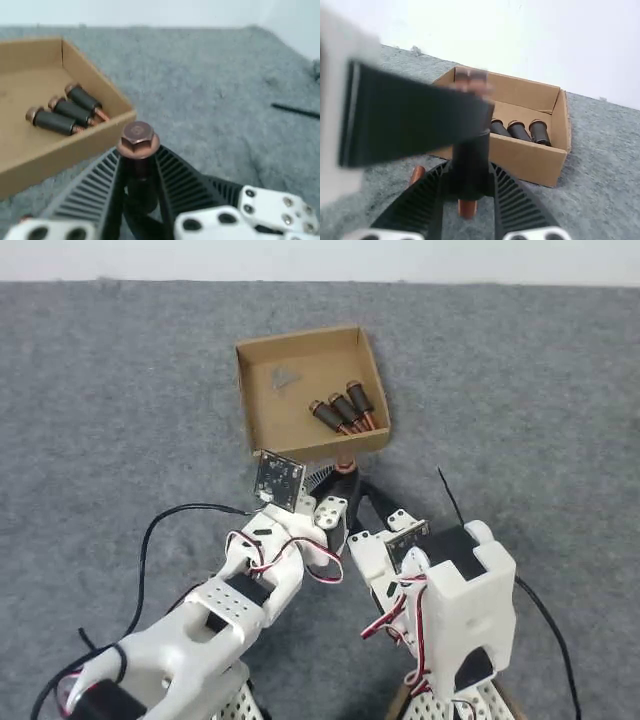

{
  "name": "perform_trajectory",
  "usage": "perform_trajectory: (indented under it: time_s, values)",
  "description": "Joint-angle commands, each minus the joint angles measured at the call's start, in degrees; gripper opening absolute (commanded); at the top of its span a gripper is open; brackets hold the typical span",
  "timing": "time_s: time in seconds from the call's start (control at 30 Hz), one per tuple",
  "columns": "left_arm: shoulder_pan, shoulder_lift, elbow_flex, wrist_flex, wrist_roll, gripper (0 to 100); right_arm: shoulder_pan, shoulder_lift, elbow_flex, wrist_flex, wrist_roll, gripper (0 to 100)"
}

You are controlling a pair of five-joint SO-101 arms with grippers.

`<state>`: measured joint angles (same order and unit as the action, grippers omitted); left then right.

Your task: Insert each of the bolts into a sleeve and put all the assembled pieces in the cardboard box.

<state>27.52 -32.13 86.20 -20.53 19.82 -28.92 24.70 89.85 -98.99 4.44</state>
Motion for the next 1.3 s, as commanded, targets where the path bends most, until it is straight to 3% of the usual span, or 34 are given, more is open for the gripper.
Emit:
perform_trajectory:
  time_s: [0.0, 0.1, 0.33, 1.03, 1.13, 1.27]
  values:
    - [-0.70, -2.64, -3.21, 3.78, -0.35, 1, 1.45, -3.21, 1.58, -1.80, 0.26, 0.6]
    - [-0.62, -2.64, -3.12, 4.22, -0.35, 2, 1.45, -3.21, 1.49, -1.80, 0.35, 0.6]
    - [-0.62, -2.64, -2.15, 4.31, -0.09, 17, 1.45, -3.21, 1.49, -1.80, 0.35, 0.6]
    - [-0.79, -8.00, -2.77, 4.48, -0.35, 17, 2.95, -2.86, 0.00, -1.71, 0.18, 0.6]
    - [-2.46, -13.45, -3.82, 11.52, -0.35, 17, 2.95, -2.86, 0.00, -1.71, 0.18, 0.6]
    - [-7.12, -20.48, -9.63, 29.71, -0.35, 17, 2.95, -2.77, 0.00, -1.71, 0.18, 0.6]
